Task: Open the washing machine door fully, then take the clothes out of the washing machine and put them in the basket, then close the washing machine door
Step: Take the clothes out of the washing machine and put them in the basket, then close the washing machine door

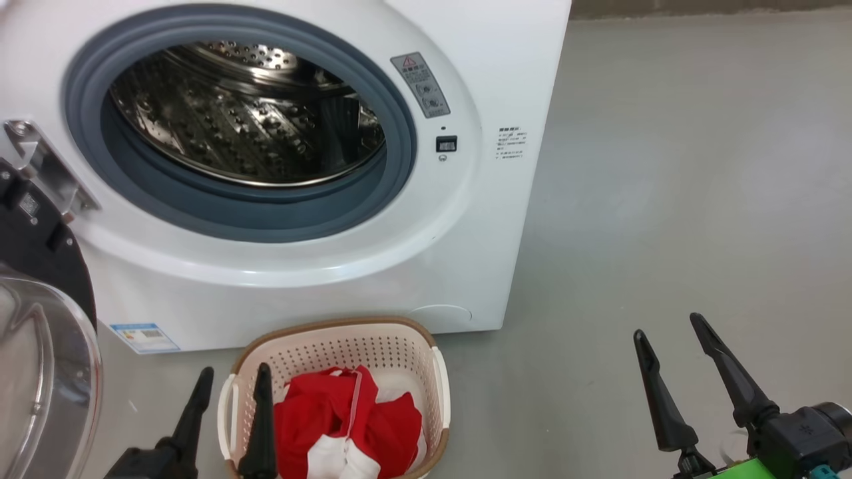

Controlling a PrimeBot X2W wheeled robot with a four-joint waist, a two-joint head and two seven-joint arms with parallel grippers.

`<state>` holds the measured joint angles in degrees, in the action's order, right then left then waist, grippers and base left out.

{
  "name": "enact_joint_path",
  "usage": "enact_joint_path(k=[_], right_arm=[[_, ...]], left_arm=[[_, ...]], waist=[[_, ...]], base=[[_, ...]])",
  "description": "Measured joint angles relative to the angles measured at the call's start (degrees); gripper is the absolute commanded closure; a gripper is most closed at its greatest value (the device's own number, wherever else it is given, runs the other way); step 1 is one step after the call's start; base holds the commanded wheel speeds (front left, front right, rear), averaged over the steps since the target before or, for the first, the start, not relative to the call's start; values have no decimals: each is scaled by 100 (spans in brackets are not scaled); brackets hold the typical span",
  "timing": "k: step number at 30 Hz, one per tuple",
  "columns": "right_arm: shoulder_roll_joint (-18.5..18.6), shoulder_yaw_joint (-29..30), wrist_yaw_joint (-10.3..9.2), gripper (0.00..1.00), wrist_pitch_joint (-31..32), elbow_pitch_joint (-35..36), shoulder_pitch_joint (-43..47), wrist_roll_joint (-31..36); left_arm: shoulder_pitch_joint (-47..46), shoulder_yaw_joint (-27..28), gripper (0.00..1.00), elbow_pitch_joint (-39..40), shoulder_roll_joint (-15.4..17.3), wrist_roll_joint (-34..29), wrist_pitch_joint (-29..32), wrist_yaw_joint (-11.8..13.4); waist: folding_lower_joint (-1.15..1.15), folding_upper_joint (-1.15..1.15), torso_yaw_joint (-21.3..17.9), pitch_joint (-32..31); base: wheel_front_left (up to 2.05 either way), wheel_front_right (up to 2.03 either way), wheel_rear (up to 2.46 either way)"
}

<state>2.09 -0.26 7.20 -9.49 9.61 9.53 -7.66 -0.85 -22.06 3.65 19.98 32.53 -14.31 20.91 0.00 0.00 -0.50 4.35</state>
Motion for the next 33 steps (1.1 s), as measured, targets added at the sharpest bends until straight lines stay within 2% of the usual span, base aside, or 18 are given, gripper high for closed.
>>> enact_joint_path(k=[14,33], right_arm=[[-12,292,0,0,-10,96,475,20],[-19,330,0,0,-34,221,583,2]], left_arm=[[917,279,0,411,99,-346,1,145],[1040,237,0,541,131,-580,1,225]], waist=[[0,0,-127,-479],[0,0,-96,-489]], base=[[0,0,0],[0,0,0]])
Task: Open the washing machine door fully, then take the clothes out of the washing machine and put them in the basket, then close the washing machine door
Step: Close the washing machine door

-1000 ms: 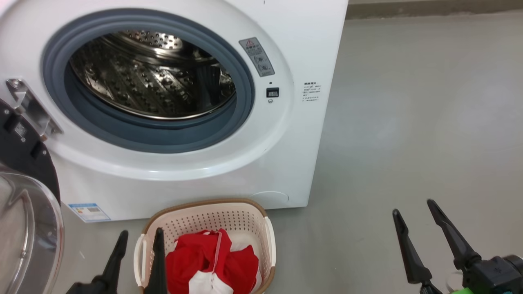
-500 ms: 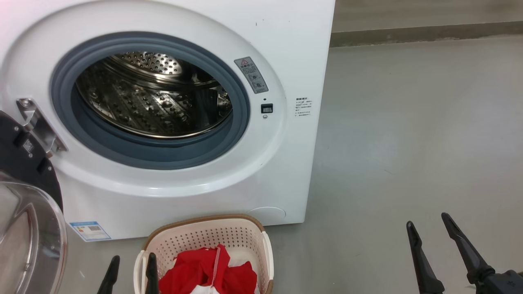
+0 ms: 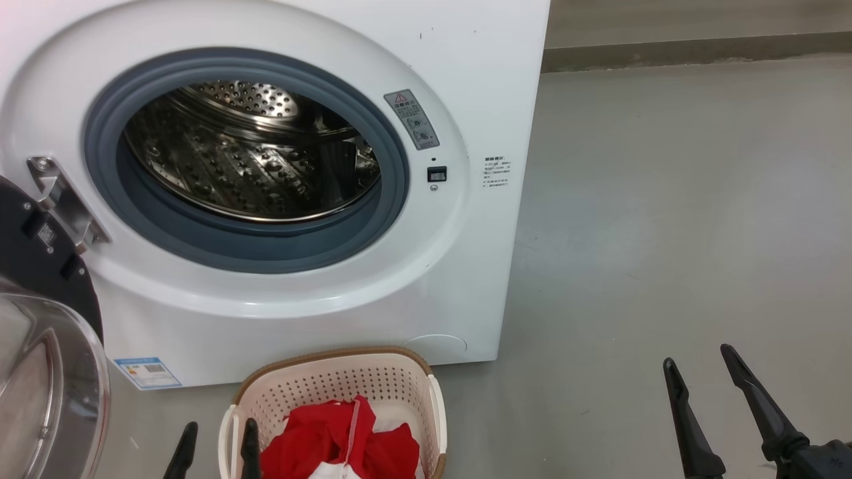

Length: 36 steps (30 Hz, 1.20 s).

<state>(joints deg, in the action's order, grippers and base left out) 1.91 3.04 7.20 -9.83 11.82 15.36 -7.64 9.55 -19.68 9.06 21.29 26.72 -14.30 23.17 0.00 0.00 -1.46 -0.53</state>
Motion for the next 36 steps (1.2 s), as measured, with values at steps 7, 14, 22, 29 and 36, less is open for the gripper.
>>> enact_joint_path(k=[7,14,22,29,36], right_arm=[[0,2,0,0,0,-10,-1,-22],[0,2,0,0,1,-24,-1,-98],[0,0,0,0,1,-29,-1,-104],[0,0,0,0,10,-29,-1,-104],[0,-5,0,0,27,-29,-1,-104]], left_arm=[[0,-12,0,41,55,-15,10,59],[-1,-41,0,99,70,-54,37,109],[-2,-86,0,108,103,-99,105,145],[-2,-135,0,129,126,-115,120,168],[-5,-226,0,102,127,-159,218,221]], waist=[[0,0,17,13],[0,0,34,32],[0,0,57,28],[0,0,55,3],[0,0,57,0]], base=[[-14,14,0],[-99,99,0],[-175,174,1],[-105,105,0],[-17,17,0]])
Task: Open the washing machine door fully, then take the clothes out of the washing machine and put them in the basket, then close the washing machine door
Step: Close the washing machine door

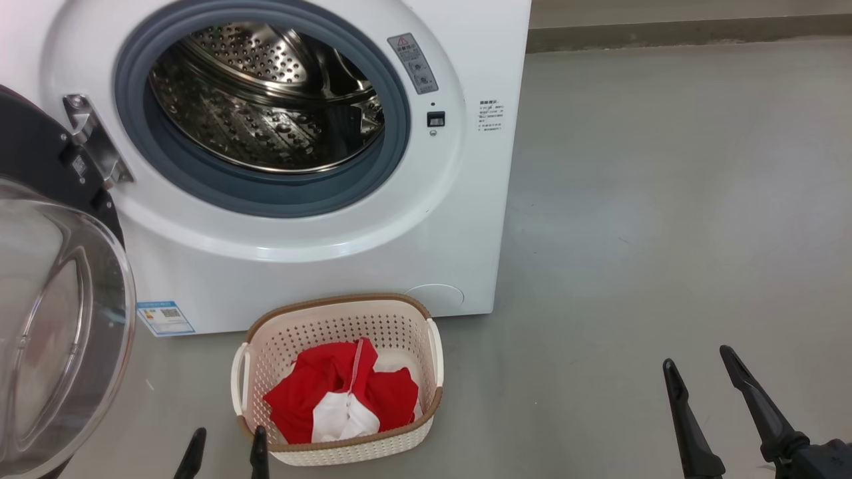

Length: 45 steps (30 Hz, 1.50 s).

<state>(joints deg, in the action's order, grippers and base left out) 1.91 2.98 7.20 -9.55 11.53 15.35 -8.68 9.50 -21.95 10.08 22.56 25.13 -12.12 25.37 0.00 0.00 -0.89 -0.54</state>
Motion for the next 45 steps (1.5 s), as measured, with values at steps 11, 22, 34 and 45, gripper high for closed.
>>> enact_joint_path(k=[11,22,34,45], right_arm=[[0,-2,0,0,7,3,0,1],[0,-32,0,0,7,4,-2,1],[0,-69,0,0,5,66,-9,12],[0,-166,0,0,7,127,-10,29]], left_arm=[[-5,-24,0,-2,-1,-54,-5,88],[-10,-2,0,27,13,-102,-5,191],[-14,144,0,227,12,-171,-8,354],[-18,180,0,325,19,-171,-12,447]], waist=[[0,0,81,16],[0,0,278,39],[0,0,799,73],[0,0,1389,90]], base=[[0,0,0],[0,0,0],[0,0,0],[0,0,0]])
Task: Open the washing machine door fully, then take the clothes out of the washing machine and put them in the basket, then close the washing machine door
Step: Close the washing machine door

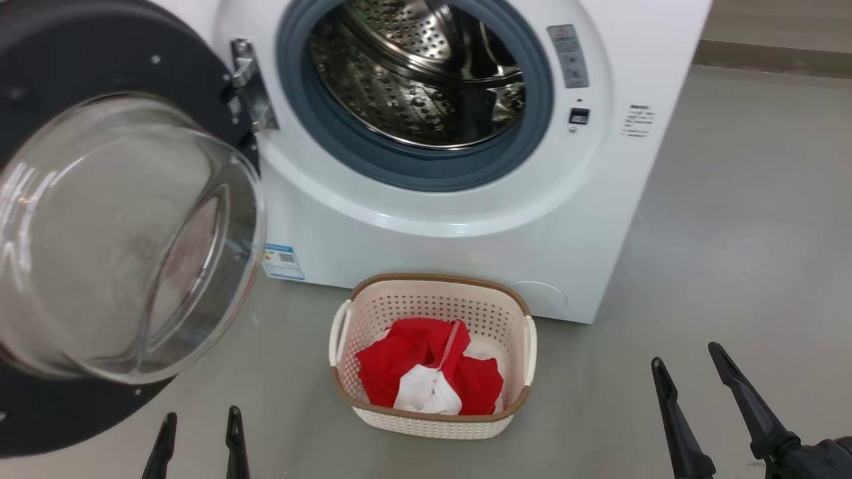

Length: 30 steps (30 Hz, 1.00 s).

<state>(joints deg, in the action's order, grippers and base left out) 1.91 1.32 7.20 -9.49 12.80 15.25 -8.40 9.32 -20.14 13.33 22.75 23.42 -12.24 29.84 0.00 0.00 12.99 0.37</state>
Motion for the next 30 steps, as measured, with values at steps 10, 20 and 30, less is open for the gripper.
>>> enact_joint_path(k=[10,20,30], right_arm=[[0,-18,0,0,43,73,0,0],[0,-18,0,0,54,93,0,9],[0,-27,0,0,94,101,1,16]], left_arm=[[1,7,0,125,27,-29,15,90],[2,38,0,153,24,-22,14,118],[16,165,0,191,15,-14,13,276]], waist=[[0,0,598,-12],[0,0,1074,-18],[0,0,1334,-57]], base=[[0,0,0],[0,0,0],[0,0,0]])
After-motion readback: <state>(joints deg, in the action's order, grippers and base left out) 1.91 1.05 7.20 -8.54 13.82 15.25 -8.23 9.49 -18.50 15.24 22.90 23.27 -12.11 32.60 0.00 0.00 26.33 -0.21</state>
